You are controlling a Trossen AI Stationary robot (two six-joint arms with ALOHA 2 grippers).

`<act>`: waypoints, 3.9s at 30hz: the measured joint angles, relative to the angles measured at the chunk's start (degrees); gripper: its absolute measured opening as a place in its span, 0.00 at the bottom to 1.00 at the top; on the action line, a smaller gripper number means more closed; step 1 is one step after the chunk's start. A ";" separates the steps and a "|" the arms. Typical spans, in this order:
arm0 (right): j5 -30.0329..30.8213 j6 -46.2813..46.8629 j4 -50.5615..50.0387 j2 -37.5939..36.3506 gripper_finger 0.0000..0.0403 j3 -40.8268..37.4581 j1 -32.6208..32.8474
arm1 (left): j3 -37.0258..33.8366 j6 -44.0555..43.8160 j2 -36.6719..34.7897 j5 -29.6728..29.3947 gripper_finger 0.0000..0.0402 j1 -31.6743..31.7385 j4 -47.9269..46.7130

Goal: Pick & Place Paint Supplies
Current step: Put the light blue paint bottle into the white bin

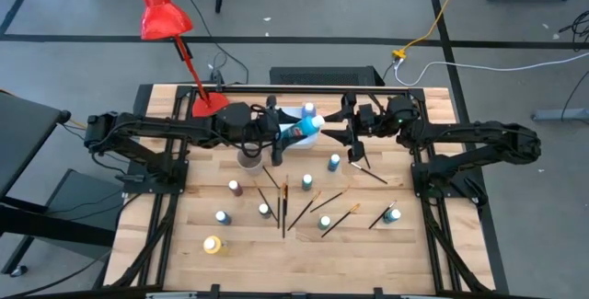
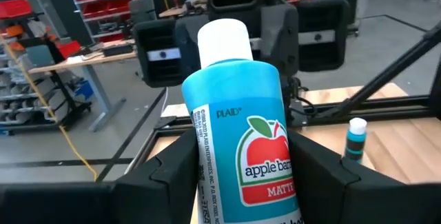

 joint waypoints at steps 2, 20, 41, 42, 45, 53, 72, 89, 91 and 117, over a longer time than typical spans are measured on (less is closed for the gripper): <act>0.03 0.13 0.00 0.00 0.39 -0.01 0.34 | 0.00 0.01 0.00 0.17 0.49 -0.02 0.06; 3.56 1.39 8.53 2.41 0.39 0.02 2.19 | -0.04 1.16 3.87 0.69 0.50 -0.02 7.81; 3.25 1.55 13.90 6.01 0.29 0.03 2.19 | -0.07 2.63 3.80 -1.13 0.55 -0.08 6.89; 3.29 1.46 13.22 6.01 0.29 0.03 2.19 | -0.07 2.59 3.80 -1.75 0.56 -0.20 6.31; 3.51 1.32 11.82 6.03 0.32 0.03 2.18 | -0.06 2.97 3.72 -4.81 0.58 -0.85 4.61; 9.39 0.94 7.37 6.05 0.29 0.03 2.19 | 0.02 9.19 3.52 -16.92 0.62 -4.43 3.60; 21.19 -1.83 -2.68 8.63 0.30 2.90 5.50 | 0.07 -11.19 -13.94 -37.43 0.62 -12.83 -33.96; 34.19 -5.89 -26.72 31.94 0.30 31.76 4.20 | 0.00 -11.13 -17.58 -29.17 0.56 -8.70 -42.56; 36.49 -4.26 -27.00 33.47 0.30 32.54 3.06 | 0.00 -11.13 -17.66 -28.94 0.56 -8.70 -42.60; 38.40 4.32 -27.54 38.18 0.33 30.43 -2.69 | -0.02 -8.75 -17.59 -28.20 0.56 -8.70 -44.76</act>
